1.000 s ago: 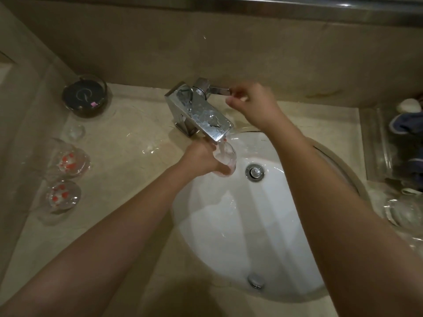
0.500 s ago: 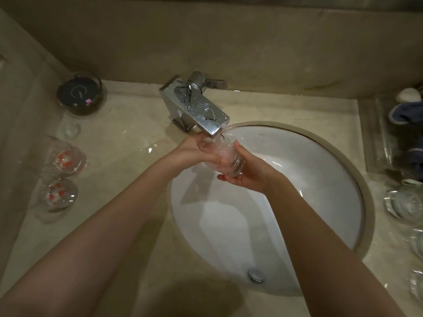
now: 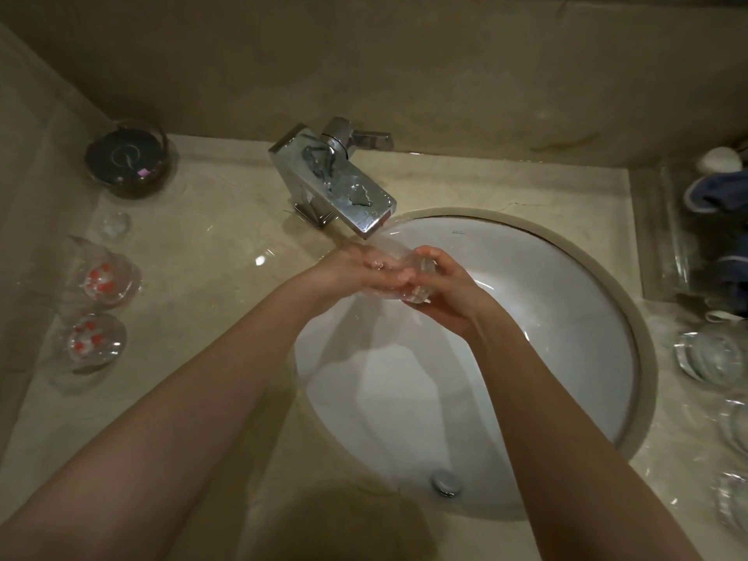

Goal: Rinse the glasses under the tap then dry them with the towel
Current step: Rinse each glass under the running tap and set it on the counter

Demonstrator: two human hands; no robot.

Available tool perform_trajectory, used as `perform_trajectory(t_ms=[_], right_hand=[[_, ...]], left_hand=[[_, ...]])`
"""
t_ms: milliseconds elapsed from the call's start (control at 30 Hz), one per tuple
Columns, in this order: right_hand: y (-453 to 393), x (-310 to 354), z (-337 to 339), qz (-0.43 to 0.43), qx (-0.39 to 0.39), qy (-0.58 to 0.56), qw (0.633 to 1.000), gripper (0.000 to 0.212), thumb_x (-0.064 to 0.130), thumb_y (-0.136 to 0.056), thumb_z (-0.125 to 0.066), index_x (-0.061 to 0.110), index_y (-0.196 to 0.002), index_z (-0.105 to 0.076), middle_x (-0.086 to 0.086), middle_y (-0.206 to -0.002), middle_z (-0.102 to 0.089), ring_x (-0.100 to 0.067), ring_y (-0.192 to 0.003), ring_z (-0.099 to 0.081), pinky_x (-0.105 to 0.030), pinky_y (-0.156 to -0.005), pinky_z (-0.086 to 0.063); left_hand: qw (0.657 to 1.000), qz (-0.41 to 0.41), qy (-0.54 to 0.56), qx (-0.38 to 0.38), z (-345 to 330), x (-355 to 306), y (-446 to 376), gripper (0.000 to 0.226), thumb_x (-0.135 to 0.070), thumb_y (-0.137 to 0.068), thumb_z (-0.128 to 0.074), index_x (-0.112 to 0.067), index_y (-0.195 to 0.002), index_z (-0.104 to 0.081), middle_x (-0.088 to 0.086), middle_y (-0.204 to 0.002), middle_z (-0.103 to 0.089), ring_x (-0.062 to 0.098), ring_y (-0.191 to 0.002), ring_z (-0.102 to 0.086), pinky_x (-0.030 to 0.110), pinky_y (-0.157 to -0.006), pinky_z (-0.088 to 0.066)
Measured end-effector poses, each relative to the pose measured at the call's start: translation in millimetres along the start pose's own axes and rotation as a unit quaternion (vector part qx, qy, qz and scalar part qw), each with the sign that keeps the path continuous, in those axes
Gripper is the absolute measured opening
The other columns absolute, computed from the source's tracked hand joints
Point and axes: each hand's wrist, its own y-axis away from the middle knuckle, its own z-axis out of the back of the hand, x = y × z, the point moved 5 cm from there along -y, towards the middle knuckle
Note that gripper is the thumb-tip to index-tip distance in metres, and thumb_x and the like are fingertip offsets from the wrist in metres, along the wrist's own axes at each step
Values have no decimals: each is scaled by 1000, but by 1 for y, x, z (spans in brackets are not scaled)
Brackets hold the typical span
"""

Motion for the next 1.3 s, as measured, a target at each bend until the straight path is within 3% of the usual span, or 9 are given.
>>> perform_trajectory(t_ms=[200,433,600,700,800,867,1000,1133,1300], right_hand=[[2,-1,1,-116,0,43,992,60,54,-81,-63,8,-119,-64,-13,-102,-70,-22,-86,-69,-26,-65,-57],[4,3,4,-16,56,36,998,46,-1,-85,-65,19,-124,-51,-2,-111,-61,-19,-89,-65,-29,-79,-53],[4,-5,-2,-114,29,-16,993,78,67,-84,-48,1,-123,-60,-24,-107,-64,-21,-65,-70,-21,-53,-55],[2,-2,-5,-69,36,-21,997,40,38,-87,-65,8,-113,-62,-18,-103,-61,-20,-78,-68,-21,-59,-55],[5,0,-7,5,64,-15,998,48,-3,-74,-65,20,-115,-58,-6,-110,-63,-20,-96,-65,-31,-79,-55],[6,1,-5,24,60,-42,997,48,2,-78,-68,22,-120,-58,-4,-114,-65,-20,-101,-66,-31,-81,-55],[4,-6,-9,-113,17,-58,992,64,59,-93,-43,8,-129,-55,-16,-112,-67,-30,-85,-72,-28,-59,-60],[-1,1,-9,-51,19,-34,998,38,36,-98,-53,7,-122,-59,-16,-107,-64,-24,-82,-67,-21,-59,-55],[8,8,-4,48,49,-11,998,42,-5,-85,-60,21,-118,-56,-7,-115,-60,-24,-100,-62,-31,-83,-53]], left_hand=[[1000,-14,-17,11,-1,-4,-1,26,-5,-85,-69,0,-111,-70,21,-111,-70,24,-101,-69,27,-92,-52],[995,14,93,-16,2,-16,-6,27,-9,-95,-56,2,-119,-59,11,-89,-75,22,-77,-74,26,-70,-58],[997,-16,71,-13,1,-24,3,12,-10,-94,-61,-18,-92,-68,21,-98,-73,34,-93,-71,45,-95,-51],[998,1,63,-25,-1,-27,9,20,-13,-93,-63,-23,-81,-75,19,-98,-73,32,-90,-71,47,-99,-46],[997,-1,68,-23,2,-30,10,30,-8,-96,-57,-22,-76,-76,27,-103,-69,35,-88,-70,54,-100,-48],[997,1,63,-43,4,-28,10,34,-7,-95,-58,-28,-74,-75,30,-106,-67,44,-96,-67,56,-99,-48],[997,-28,58,-36,2,-29,8,14,-11,-88,-68,-19,-82,-78,30,-102,-69,45,-96,-67,55,-97,-50],[995,-47,83,-22,0,-34,14,58,-2,-92,-59,-50,-62,-74,23,-97,-71,27,-82,-72,34,-84,-58],[996,-34,78,-34,-1,-35,21,18,-2,-94,-58,-17,-99,-67,25,-102,-68,13,-69,-72,13,-61,-53]])
